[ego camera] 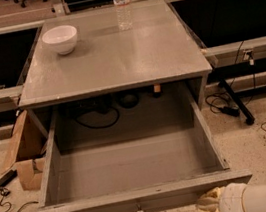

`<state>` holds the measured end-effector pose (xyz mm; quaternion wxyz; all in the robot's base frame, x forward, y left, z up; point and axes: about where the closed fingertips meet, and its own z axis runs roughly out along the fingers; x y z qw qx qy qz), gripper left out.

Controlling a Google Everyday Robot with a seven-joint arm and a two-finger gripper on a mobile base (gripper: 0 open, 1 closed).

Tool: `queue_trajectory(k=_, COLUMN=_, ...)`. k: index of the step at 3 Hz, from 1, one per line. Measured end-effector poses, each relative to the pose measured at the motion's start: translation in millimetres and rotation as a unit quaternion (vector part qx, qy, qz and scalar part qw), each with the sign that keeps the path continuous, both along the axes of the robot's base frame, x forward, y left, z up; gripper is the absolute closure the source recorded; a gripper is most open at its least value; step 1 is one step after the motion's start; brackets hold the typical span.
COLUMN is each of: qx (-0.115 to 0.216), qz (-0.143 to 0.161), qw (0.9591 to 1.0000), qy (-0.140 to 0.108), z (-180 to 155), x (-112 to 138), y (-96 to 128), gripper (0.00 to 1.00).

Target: Close top drawer

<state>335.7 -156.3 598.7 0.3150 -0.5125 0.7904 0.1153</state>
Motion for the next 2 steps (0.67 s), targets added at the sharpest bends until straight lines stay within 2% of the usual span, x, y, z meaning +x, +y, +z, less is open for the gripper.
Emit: queue_trajectory(k=2, qx=0.012, qz=0.037, qw=0.9991, qy=-0.019, z=-2.4, x=34.1, y=21.6, gripper=1.00)
